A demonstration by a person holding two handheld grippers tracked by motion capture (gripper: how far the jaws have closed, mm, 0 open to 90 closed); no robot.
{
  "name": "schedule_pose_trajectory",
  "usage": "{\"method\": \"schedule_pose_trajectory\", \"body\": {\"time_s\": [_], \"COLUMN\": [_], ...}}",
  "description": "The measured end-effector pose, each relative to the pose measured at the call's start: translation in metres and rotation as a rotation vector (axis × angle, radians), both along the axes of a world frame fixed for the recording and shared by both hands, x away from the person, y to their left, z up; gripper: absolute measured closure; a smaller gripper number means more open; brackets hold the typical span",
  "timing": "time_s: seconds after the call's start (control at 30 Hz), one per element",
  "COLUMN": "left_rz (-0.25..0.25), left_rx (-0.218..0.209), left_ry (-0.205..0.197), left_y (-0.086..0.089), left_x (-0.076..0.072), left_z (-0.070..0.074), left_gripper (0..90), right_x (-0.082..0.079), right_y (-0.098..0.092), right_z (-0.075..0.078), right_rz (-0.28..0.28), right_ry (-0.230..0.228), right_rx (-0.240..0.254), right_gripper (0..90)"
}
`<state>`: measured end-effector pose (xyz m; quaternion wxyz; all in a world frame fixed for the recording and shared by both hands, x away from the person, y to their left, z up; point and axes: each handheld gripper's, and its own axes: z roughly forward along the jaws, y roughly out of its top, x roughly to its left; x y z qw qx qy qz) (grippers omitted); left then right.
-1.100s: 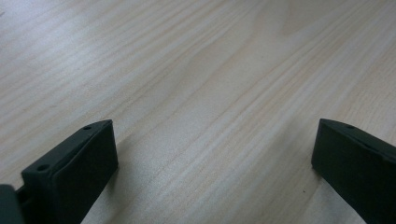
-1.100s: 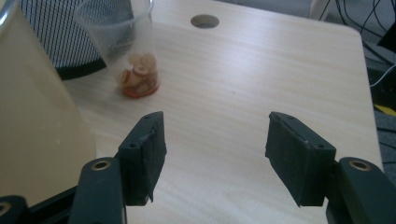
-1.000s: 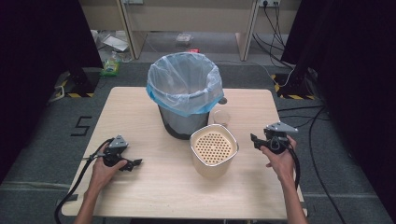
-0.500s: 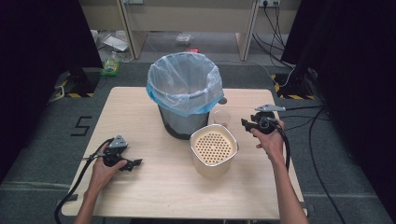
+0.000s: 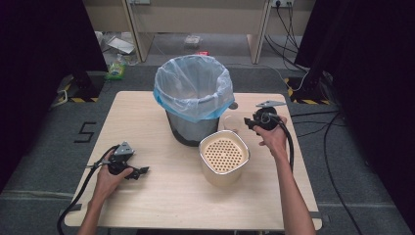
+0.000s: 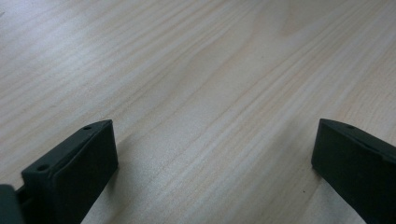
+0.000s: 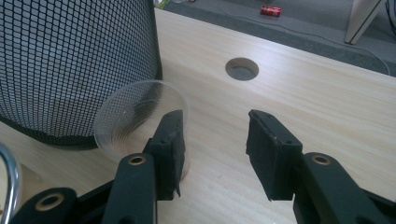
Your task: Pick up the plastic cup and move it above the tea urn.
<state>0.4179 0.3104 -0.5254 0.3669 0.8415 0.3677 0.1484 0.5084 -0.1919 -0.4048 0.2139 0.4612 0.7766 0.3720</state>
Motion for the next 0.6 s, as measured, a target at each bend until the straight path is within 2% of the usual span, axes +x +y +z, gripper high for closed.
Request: {"method": "schedule_pose_trajectory", "body": {"time_s": [0.6], "left_rz": [0.0], "left_rx": [0.0], "left_ry": [0.0], "left_y": [0.0], "left_x": [0.0], "left_z": [0.0], "left_gripper": [0.0], "right_x": [0.024], "right_y": [0.022], "right_z": [-0.007], "right_rz": [0.037], "right_ry": [0.06], "right_rx": [-0.048], "right_gripper": [61.3]}}
